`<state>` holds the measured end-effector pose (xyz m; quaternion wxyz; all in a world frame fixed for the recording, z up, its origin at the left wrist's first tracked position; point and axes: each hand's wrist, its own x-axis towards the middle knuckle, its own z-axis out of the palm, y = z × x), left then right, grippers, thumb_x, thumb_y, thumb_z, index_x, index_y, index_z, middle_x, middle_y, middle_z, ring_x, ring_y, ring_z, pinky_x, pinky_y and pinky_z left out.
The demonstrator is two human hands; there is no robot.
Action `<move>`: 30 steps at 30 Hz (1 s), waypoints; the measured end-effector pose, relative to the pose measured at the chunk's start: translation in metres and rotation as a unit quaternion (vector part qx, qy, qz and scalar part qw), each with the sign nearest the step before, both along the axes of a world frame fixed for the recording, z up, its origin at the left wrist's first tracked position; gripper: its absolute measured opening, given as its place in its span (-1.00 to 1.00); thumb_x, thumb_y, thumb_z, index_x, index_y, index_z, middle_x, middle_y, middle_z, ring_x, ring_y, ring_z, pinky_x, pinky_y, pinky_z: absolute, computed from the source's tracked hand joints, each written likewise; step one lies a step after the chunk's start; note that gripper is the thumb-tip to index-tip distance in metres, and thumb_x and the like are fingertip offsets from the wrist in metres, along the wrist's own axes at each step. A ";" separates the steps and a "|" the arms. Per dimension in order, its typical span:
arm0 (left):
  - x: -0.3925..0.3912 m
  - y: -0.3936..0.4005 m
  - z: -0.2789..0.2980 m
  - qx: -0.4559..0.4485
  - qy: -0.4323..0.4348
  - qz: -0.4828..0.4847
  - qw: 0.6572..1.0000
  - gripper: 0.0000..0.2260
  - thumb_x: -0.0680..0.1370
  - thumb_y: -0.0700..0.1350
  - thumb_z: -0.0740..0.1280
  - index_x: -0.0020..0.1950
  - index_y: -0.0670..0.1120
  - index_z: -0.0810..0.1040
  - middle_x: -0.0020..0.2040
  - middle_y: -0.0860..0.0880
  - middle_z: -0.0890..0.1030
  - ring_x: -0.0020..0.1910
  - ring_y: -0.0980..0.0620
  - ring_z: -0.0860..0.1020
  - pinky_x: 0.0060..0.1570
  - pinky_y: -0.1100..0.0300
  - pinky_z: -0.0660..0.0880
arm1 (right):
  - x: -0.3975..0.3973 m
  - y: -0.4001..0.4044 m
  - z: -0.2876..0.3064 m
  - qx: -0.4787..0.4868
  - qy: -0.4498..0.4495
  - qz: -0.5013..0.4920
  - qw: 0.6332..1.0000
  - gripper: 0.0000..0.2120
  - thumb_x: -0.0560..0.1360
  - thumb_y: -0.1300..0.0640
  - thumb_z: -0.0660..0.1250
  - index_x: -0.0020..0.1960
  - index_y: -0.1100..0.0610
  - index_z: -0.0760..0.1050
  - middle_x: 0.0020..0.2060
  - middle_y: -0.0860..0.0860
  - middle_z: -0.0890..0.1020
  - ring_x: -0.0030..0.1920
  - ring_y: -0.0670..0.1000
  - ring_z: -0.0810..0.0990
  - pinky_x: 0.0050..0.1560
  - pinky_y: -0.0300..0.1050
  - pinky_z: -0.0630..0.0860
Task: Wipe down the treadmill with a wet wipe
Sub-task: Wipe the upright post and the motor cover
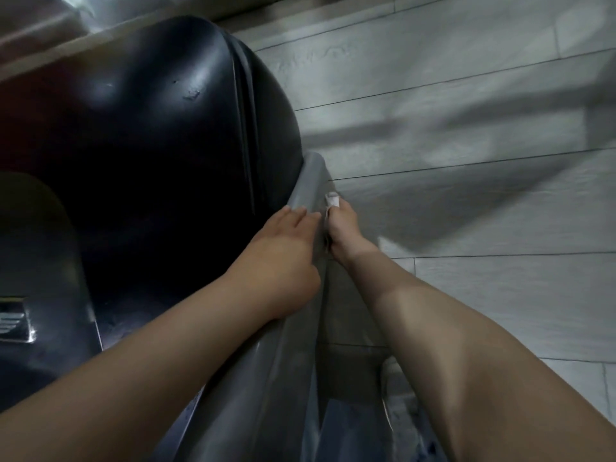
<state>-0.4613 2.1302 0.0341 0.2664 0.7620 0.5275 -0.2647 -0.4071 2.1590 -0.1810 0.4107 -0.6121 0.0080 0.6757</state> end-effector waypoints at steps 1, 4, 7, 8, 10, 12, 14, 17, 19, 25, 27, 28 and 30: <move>-0.001 0.000 0.000 0.000 -0.005 0.002 1.000 -0.35 0.58 -0.21 0.19 0.62 -0.06 -0.02 0.63 -0.05 -0.02 0.60 0.03 -0.09 0.45 0.30 -0.23 | 0.001 0.002 0.006 0.012 -0.027 0.023 0.999 -0.55 0.55 0.01 0.10 0.40 0.07 0.39 0.25 0.13 0.56 0.23 0.14 0.55 0.30 0.20 0.46; -0.001 0.000 0.001 -0.006 -0.021 0.025 0.999 -0.35 0.57 -0.21 0.20 0.62 -0.06 0.01 0.63 -0.06 0.03 0.60 0.01 -0.07 0.49 0.26 -0.18 | 0.008 0.001 0.033 0.074 -0.143 0.077 0.984 -0.59 0.63 0.09 0.05 0.48 0.02 0.30 0.39 0.06 0.45 0.36 0.07 0.43 0.40 0.08 0.36; -0.001 0.000 0.005 -0.004 -0.070 0.079 0.994 -0.39 0.56 -0.20 0.23 0.59 -0.08 0.14 0.59 -0.09 0.18 0.59 -0.03 0.05 0.49 0.24 -0.06 | 0.017 -0.009 0.070 0.142 -0.169 0.083 0.972 -0.63 0.66 0.15 0.06 0.44 0.10 0.37 0.36 0.07 0.48 0.36 0.04 0.44 0.41 0.03 0.35; -0.001 0.000 0.008 0.010 -0.102 0.111 0.988 -0.44 0.55 -0.22 0.24 0.56 -0.10 0.24 0.53 -0.12 0.29 0.55 -0.07 0.16 0.46 0.24 0.02 | 0.019 -0.016 0.082 0.164 -0.174 0.100 0.966 -0.63 0.66 0.16 0.07 0.44 0.11 0.38 0.37 0.06 0.48 0.36 0.02 0.44 0.42 -0.02 0.34; -0.001 0.000 0.015 0.065 -0.157 0.180 0.969 -0.56 0.52 -0.28 0.25 0.41 -0.12 0.46 0.34 -0.17 0.51 0.38 -0.13 0.41 0.33 0.22 0.23 | 0.021 -0.034 0.109 0.197 -0.194 0.153 0.949 -0.64 0.67 0.16 0.08 0.44 0.11 0.38 0.38 0.01 0.47 0.37 -0.06 0.42 0.39 -0.19 0.30; -0.005 -0.002 0.023 0.100 -0.179 0.239 0.949 -0.66 0.51 -0.29 0.25 0.27 -0.12 0.57 0.20 -0.14 0.59 0.23 -0.10 0.52 0.18 0.25 0.34 | 0.014 -0.057 0.139 0.226 -0.182 0.165 0.943 -0.65 0.66 0.19 0.11 0.43 0.11 0.39 0.31 -0.03 0.51 0.29 -0.15 0.44 0.31 -0.27 0.31; -0.012 -0.007 0.034 0.095 -0.183 0.297 0.932 -0.68 0.51 -0.29 0.24 0.22 -0.10 0.57 0.17 -0.09 0.60 0.18 -0.03 0.54 0.12 0.30 0.35 | 0.003 -0.081 0.163 0.236 -0.186 0.177 0.937 -0.66 0.65 0.22 0.12 0.40 0.08 0.42 0.24 -0.03 0.54 0.23 -0.15 0.48 0.30 -0.22 0.36; -0.029 -0.013 0.059 0.066 -0.141 0.360 0.920 -0.66 0.54 -0.26 0.21 0.31 -0.10 0.50 0.26 -0.07 0.55 0.22 0.00 0.50 0.13 0.24 0.35 | -0.003 -0.114 0.191 0.221 -0.192 0.182 0.939 -0.63 0.65 0.25 0.11 0.40 0.04 0.43 0.36 -0.06 0.46 0.40 -0.13 0.38 0.45 -0.17 0.28; -0.041 -0.021 0.075 0.037 -0.098 0.384 0.917 -0.66 0.59 -0.21 0.18 0.36 -0.07 0.46 0.31 -0.06 0.52 0.26 -0.03 0.49 0.14 0.19 0.37 | -0.001 -0.138 0.214 0.240 -0.195 0.190 0.932 -0.63 0.64 0.28 0.11 0.38 0.08 0.45 0.40 -0.12 0.38 0.46 -0.20 0.27 0.48 -0.23 0.21; -0.075 -0.060 0.126 -0.042 -0.071 0.449 0.890 -0.64 0.62 -0.16 0.12 0.40 -0.04 0.44 0.37 -0.06 0.50 0.34 -0.05 0.45 0.35 0.03 0.38 | -0.001 -0.195 0.293 0.416 -0.215 0.353 0.810 -0.60 0.58 0.35 0.13 0.33 0.10 0.50 0.35 0.03 0.49 0.45 -0.10 0.29 0.46 -0.31 0.12; -0.081 -0.069 0.144 -0.045 -0.068 0.461 0.884 -0.66 0.63 -0.16 0.12 0.38 -0.04 0.46 0.36 -0.06 0.51 0.32 -0.05 0.46 0.33 0.04 0.39 | 0.011 -0.184 0.300 0.350 -0.223 0.389 0.823 -0.60 0.60 0.32 0.11 0.35 0.07 0.49 0.39 0.00 0.43 0.43 -0.13 0.30 0.36 -0.46 0.14; -0.084 -0.073 0.153 -0.044 -0.064 0.468 0.880 -0.67 0.63 -0.15 0.12 0.36 -0.03 0.48 0.34 -0.06 0.53 0.30 -0.04 0.47 0.31 0.04 0.42 | 0.016 -0.179 0.304 0.320 -0.240 0.397 0.826 -0.60 0.61 0.31 0.11 0.36 0.05 0.48 0.39 0.00 0.44 0.41 -0.10 0.34 0.28 -0.53 0.14; -0.087 -0.079 0.170 -0.049 -0.070 0.479 0.874 -0.71 0.62 -0.14 0.13 0.28 0.00 0.53 0.31 -0.04 0.55 0.27 -0.02 0.49 0.27 0.05 0.45 | 0.020 -0.175 0.315 0.292 -0.283 0.421 0.811 -0.62 0.62 0.28 0.10 0.37 0.03 0.44 0.36 0.01 0.46 0.35 -0.02 0.42 0.18 -0.49 0.20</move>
